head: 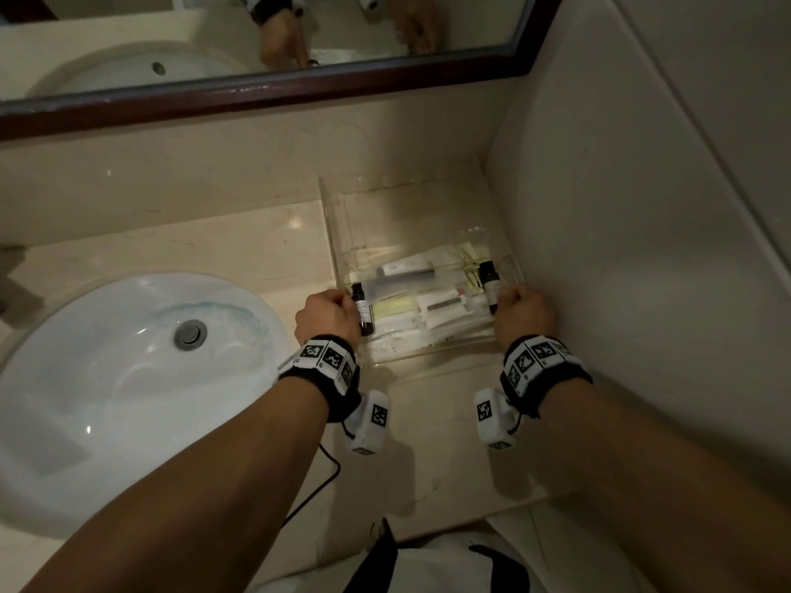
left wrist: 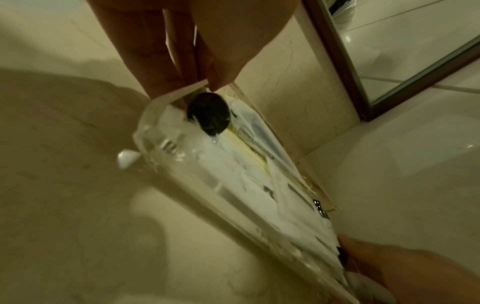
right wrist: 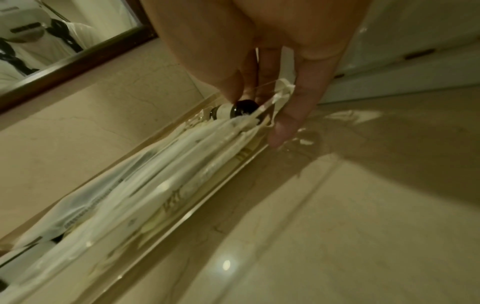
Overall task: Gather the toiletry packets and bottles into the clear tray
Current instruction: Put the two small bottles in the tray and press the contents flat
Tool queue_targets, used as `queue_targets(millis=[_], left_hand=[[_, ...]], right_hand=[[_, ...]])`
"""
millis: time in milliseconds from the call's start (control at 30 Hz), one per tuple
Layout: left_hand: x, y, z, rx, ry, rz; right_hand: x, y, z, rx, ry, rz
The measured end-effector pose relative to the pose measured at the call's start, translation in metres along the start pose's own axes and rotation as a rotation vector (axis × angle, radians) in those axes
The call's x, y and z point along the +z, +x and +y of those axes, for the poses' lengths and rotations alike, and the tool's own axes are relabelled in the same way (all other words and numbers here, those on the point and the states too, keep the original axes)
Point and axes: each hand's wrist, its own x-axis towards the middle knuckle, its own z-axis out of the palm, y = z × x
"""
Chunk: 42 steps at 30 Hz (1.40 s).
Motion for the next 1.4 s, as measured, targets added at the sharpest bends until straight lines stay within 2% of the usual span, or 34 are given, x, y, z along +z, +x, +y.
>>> queue_targets(millis=[233, 533, 767, 967, 1167, 1400], left_hand=[[0.002, 0.0, 0.002, -0.036, -0.063, 0.026], [0.011, 0.003, 0.005, -0.057, -0.033, -0.13], [0.014, 0.01, 0.013, -0.124, 0.057, -0.075], [0.013, 0.016, 0.019, -0.199, 0.031, -0.055], [0.009, 0.015, 0.021, -0.212, 0.079, -0.152], [0.0, 0.016, 0.024, -0.319, -0.121, -0.207]], right_hand=[[0.006, 0.001, -0.007, -0.028, 0.03, 0.011], [0.001, 0.006, -0.012, 0.041, 0.024, -0.036], [0.001, 0.008, -0.018, 0.085, 0.032, -0.031], [0.003, 0.013, -0.022, 0.11, 0.017, -0.036], [0.003, 0.021, -0.022, 0.116, 0.003, -0.024], [0.006, 0.031, -0.024, 0.132, 0.068, -0.033]])
